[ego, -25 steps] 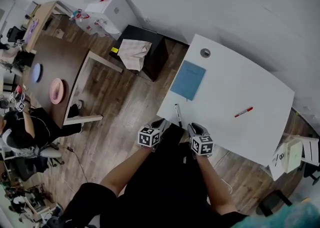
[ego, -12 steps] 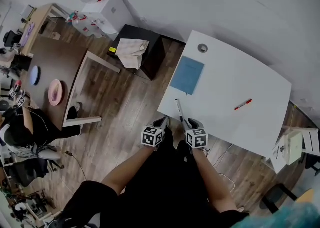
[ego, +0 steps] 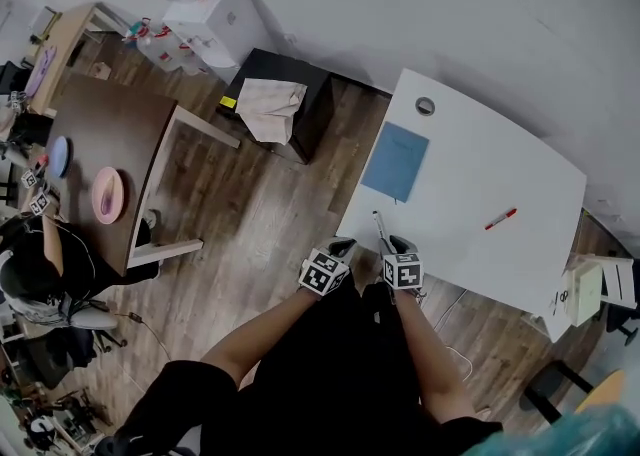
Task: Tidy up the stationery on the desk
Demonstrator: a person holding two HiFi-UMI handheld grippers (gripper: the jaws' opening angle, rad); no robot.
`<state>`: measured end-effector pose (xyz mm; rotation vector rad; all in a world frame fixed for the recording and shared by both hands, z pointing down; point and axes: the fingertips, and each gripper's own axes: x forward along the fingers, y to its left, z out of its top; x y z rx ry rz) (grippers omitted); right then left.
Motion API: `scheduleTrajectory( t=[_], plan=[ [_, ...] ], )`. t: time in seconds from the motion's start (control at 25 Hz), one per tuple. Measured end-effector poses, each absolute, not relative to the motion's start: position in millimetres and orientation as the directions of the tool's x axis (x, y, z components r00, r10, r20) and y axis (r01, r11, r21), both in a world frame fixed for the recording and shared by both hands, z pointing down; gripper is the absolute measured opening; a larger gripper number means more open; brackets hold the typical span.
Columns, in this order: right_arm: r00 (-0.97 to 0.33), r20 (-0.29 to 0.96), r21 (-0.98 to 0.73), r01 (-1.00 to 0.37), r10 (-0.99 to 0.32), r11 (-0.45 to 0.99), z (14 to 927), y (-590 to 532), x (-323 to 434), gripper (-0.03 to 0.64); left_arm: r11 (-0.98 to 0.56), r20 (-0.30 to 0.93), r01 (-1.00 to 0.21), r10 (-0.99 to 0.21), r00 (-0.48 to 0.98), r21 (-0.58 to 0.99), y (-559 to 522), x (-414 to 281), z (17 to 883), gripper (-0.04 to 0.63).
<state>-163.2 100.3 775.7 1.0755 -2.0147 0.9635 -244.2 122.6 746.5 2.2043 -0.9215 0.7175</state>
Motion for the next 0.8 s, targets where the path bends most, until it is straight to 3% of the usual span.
scheduleTrajectory(
  t=[0.16, 0.36, 0.48, 0.8],
  plan=[
    [-0.411, 0.798, -0.310, -0.907, -0.441, 0.286, 767, 108, -155, 0.097, -0.794, 0.690, -0.593, -0.353, 0.632, 0.137, 98, -232, 741, 0.015],
    [-0.351, 0.782, -0.300, -0.936, -0.515, 0.183, 754, 115, -135, 0.097, -0.855, 0.707, -0.471, -0.195, 0.680, 0.217, 79, -217, 754, 0.015],
    [-0.357, 0.784, -0.309, -0.934, -0.508, 0.179, 762, 114, -136, 0.097, -0.844, 0.712, -0.461, -0.144, 0.687, 0.274, 68, -214, 760, 0.015],
    [-0.393, 0.835, -0.270, -0.902, -0.384, 0.337, 803, 100, -174, 0.104, -0.748, 0.721, -0.539, -0.118, 0.682, 0.388, 70, -234, 775, 0.015]
  ],
)
